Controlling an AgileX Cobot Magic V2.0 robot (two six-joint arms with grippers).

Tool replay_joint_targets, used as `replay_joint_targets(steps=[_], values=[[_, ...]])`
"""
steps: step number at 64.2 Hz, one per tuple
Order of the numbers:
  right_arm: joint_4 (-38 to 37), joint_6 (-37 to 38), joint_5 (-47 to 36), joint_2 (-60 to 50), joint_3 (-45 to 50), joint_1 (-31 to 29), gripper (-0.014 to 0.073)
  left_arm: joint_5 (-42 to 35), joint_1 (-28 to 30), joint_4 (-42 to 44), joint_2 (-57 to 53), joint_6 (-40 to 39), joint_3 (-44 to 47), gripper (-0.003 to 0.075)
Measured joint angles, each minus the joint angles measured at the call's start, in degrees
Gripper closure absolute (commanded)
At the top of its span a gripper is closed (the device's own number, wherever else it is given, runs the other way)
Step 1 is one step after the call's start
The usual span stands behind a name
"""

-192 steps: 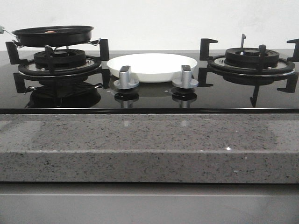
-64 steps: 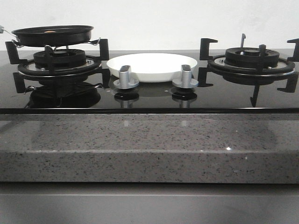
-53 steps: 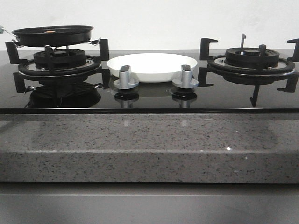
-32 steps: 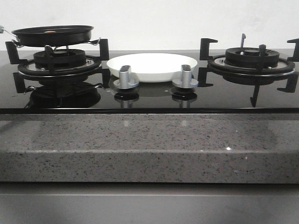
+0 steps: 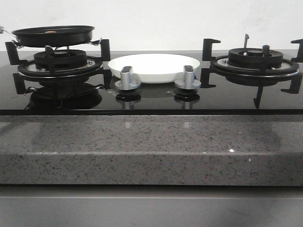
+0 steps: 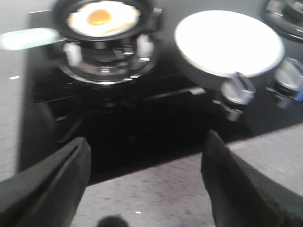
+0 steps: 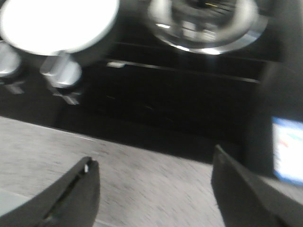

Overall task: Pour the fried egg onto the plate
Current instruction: 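Move the right gripper down to the rim of the white plate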

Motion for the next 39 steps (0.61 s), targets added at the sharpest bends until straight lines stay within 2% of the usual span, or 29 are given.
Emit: replay_joint_targets(steps=[7,22,31,39], values=[[2.70,-3.58,0.93,6.32,-4.46,2.72,0.0180,0.00,-3.03,0.23,0.00,0.00,0.00,0.0239],[3.04,-4.62,2.22,22.42,-16.26,11.15,0.0183,0.12,-3.79,-1.56,0.00,0.00,0.00,0.0239],[2.87,-2.82,5.50,31.94,-24.75,12.87,0.0183,0.12,-3.79,-1.69,0.00,0.00,0.00,0.0239],[-1.69,2.27,9.15,40.24,-33.36,14.23,0.0183,0.23,-3.79,-1.69,0.00,0.00,0.00,0.0239]])
